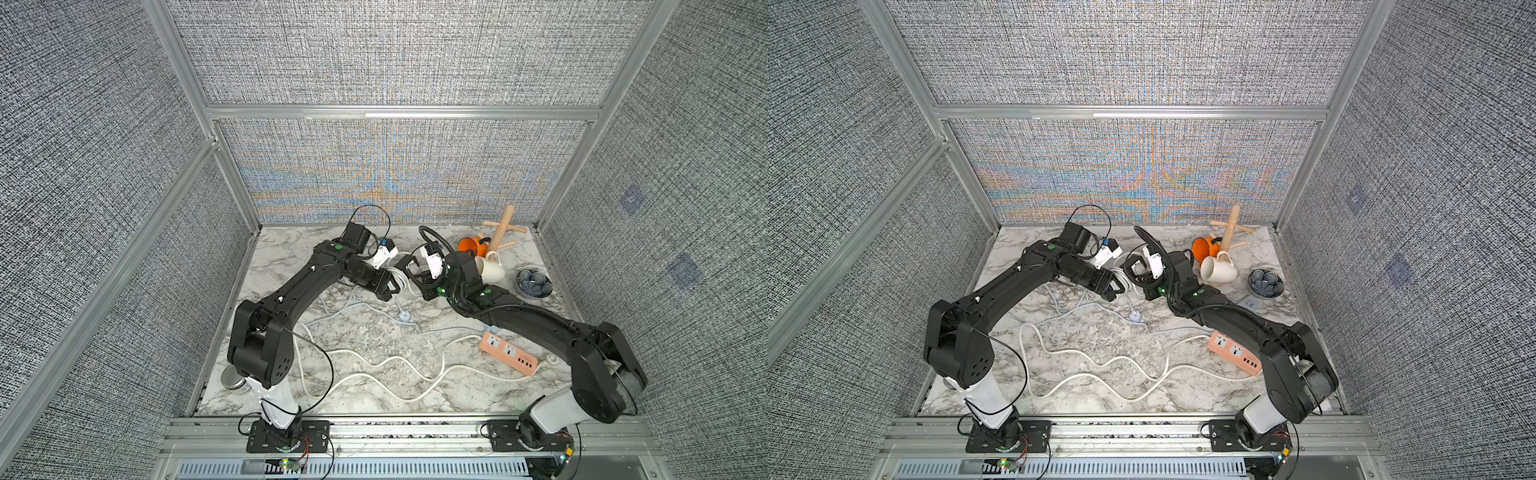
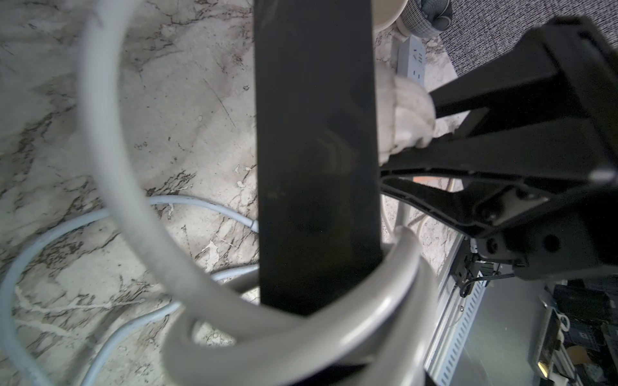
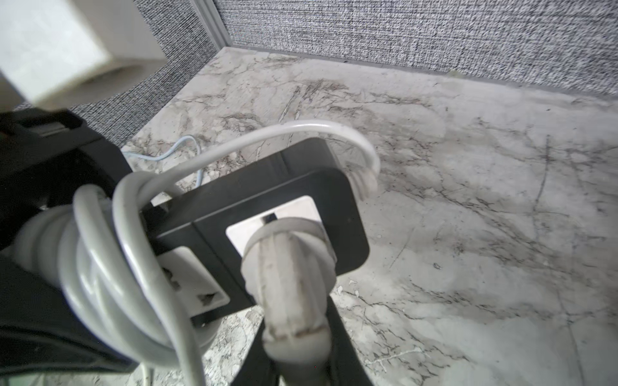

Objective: Unwrap the cord wrapped around the power strip
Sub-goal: Remove the plug from the socket.

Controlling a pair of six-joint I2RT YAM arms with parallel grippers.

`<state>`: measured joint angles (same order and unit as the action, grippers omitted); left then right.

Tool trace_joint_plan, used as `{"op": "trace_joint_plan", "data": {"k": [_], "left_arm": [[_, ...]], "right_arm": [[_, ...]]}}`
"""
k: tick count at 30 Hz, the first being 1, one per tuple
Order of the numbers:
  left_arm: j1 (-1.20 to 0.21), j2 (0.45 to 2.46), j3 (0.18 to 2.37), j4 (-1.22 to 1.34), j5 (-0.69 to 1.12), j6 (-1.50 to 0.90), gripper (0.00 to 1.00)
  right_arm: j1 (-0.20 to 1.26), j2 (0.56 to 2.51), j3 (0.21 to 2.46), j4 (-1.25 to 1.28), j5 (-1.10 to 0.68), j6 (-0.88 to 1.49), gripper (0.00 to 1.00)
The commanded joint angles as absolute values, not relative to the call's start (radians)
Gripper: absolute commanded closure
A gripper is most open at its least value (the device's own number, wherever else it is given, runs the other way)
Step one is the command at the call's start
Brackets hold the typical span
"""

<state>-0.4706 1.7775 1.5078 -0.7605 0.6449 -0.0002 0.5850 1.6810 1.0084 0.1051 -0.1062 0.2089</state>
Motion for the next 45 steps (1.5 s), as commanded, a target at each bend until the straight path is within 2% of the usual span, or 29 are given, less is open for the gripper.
{"op": "trace_joint_plan", "data": {"k": [1,3,7,11,15,21,24,28,35,45], "left_arm": [[-0.453,1.798,1.508,-0.749,0.59,-0.097,1.0],[-0.452,1.802,1.509,-0.757,0.566,-0.104,1.0],[-0.453,1.797,1.507,-0.752,0.547,-0.114,1.0],[-0.453,1.795,1.508,-0.762,0.513,-0.115,1.0],[-0.453,1.799,1.52,-0.791,0.448,-0.112,1.0],[-0.454,1.791,1.519,-0.79,0.409,-0.122,1.0],[-0.453,1.784,1.519,-0.797,0.354,-0.122,1.0],[-0.452,1.775,1.516,-0.787,0.349,-0.135,1.0],[-0.452,1.769,1.511,-0.769,0.394,-0.138,1.0],[-0.452,1.622,1.388,-0.562,0.455,-0.178,1.0]], "right_arm": [[0.585,1.646,1.008,0.196,0.002,0.217,1.0],[0.577,1.629,0.987,0.235,-0.039,0.233,1.0],[0.61,1.636,1.022,0.194,0.056,0.208,1.0],[0.609,1.631,0.998,0.26,-0.005,0.261,1.0],[0.681,1.653,1.079,0.145,0.235,0.193,1.0],[0.708,1.662,1.104,0.116,0.31,0.174,1.0],[0.699,1.652,1.089,0.141,0.252,0.201,1.0],[0.624,1.599,0.983,0.325,0.0,0.307,1.0],[0.615,1.615,1.013,0.276,-0.031,0.296,1.0],[0.571,1.676,0.979,0.331,-0.118,0.528,1.0]]}}
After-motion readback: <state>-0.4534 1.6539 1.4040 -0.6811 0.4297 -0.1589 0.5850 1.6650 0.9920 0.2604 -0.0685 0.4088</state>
